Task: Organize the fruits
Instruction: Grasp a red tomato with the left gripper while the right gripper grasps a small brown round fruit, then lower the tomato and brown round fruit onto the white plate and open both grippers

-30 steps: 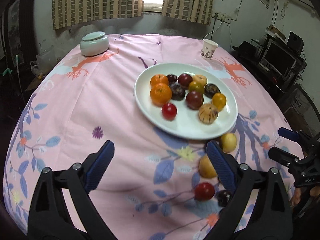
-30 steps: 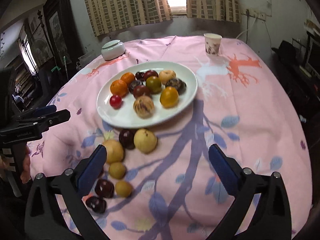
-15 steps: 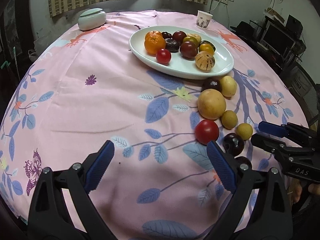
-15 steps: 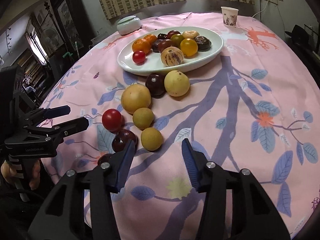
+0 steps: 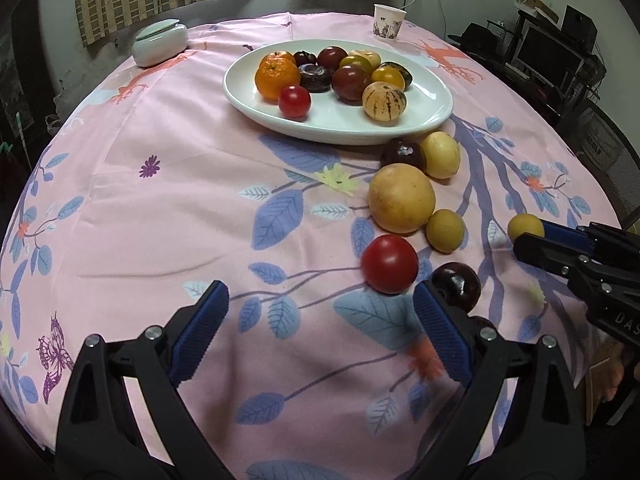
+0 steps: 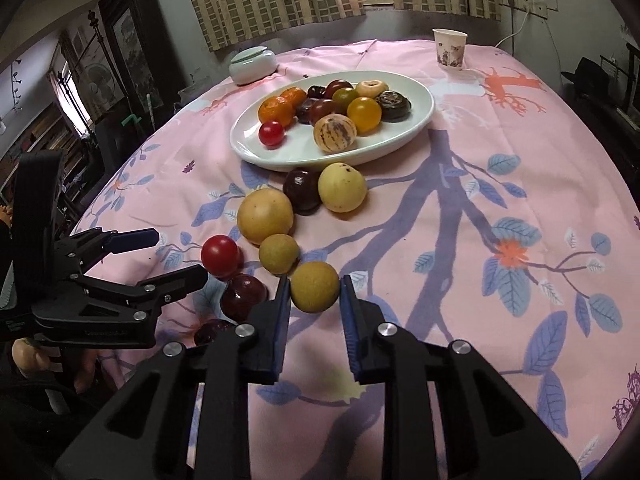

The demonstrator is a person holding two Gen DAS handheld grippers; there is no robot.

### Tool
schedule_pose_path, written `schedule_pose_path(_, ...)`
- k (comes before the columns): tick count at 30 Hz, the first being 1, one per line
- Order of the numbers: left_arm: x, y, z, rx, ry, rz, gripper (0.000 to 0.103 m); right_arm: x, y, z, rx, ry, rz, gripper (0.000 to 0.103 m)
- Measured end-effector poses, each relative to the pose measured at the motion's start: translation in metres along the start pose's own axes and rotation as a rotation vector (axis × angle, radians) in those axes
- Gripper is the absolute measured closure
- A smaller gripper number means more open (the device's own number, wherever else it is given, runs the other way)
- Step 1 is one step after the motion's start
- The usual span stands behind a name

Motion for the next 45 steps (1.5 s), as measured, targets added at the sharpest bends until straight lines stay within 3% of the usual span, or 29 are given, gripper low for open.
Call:
schedule_pose_path(2,0.005,-0.001,-0.006,-0.002,0.017,0.003,0.017,-0.001,0.005,-0.003,0.012,-0.004,0.006,0.078)
schedule_pose_path(3,0.009,0.000,-0.011,0.001,0.039,0.013,0.032,-0.001,0.006,-0.004,0.017,-0.010,0.008,0.078)
schedule_pose_path(4,0.012,0.000,-0.017,0.004,0.070,0.025,0.034,-0.001,0.008,-0.005,0.024,-0.018,0.010,0.078)
schedule_pose_path(7,0.014,-0.004,-0.023,0.035,0.034,-0.015,0.042,-0.002,0.008,-0.004,0.038,-0.036,0.004,0.078)
schedule_pose_path(8,0.015,-0.005,-0.025,0.029,0.054,-0.022,0.053,-0.002,0.008,-0.004,0.038,-0.039,0.001,0.078)
schedule_pose_path(11,0.015,-0.009,-0.027,-0.003,0.112,-0.018,0.071,-0.003,0.008,-0.002,0.038,-0.044,-0.005,0.078)
schedule_pose_path(23,-0.012,-0.013,-0.021,-0.021,0.144,-0.029,0.071,0.004,0.001,0.003,0.022,-0.042,0.010,0.078)
schedule_pose_path(30,-0.032,-0.062,-0.001,-0.009,0.114,-0.087,0.071,0.007,-0.039,-0.014,-0.016,-0.005,0.007,0.078)
schedule_pose_path(38,0.013,-0.140,-0.006,-0.044,0.140,-0.035,0.071,0.045,-0.116,-0.040,-0.043,0.049,-0.009,0.078)
schedule_pose_path(45,0.044,-0.157,-0.017,-0.054,0.146,0.004,0.070,0.078,-0.129,-0.057,-0.019,0.062,0.035,0.078)
Point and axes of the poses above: each gripper's, at about its wrist camera, not at the fingertips, and x roughly the way its jaws point, z to its left, y to its underside, the point moved 9 cm from there along x, roughly the way its jaws point, and after that the axes turned 4 degrees about -x, right-handed, at the moved point
